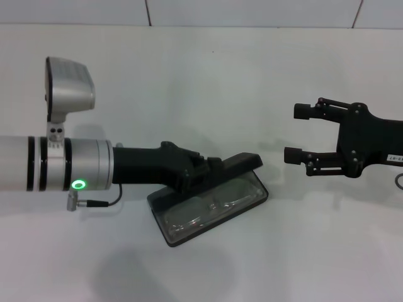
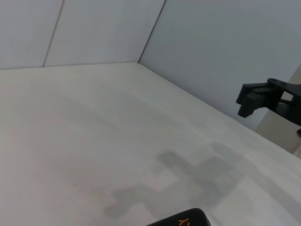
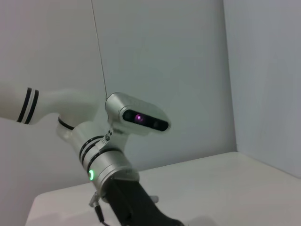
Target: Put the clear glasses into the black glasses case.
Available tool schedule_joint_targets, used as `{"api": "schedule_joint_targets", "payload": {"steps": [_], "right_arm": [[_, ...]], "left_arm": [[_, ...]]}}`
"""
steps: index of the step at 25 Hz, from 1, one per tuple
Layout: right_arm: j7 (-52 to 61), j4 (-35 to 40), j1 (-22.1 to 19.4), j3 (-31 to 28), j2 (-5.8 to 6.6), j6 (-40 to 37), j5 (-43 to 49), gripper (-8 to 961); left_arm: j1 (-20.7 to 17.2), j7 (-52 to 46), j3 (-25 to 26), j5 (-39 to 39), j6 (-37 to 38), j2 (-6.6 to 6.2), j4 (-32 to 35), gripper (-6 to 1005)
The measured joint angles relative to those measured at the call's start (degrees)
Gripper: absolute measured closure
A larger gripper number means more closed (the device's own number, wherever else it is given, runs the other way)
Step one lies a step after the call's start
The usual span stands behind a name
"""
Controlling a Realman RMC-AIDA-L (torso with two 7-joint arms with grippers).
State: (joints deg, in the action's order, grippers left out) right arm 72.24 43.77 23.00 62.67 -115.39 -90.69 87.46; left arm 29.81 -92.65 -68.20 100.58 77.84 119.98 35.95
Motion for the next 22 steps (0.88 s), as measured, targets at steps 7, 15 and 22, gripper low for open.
{"api": "schedule_joint_targets", "payload": {"steps": [7,15,22], "right_arm": [[-0.1,-0.01,0.11,0.13,0.0,1.04,0.0,81],[-0.17,-0.01,0.43,-0.02,0.0,1.06,-0.01,81],[-0.17,0.01,0.38,-0.09,0.07,0.81,-0.13,81]], "left_arm": [[-0.32,1.68,0.03,0.34,-1.8,0.27,-3.39,956],[-0.83,2.44,0.07,-2.48,0.35,0.13,-2.95,954],[-6.29,6.18,0.02,-13.55,9.04,-0.1,13.03,950]]}}
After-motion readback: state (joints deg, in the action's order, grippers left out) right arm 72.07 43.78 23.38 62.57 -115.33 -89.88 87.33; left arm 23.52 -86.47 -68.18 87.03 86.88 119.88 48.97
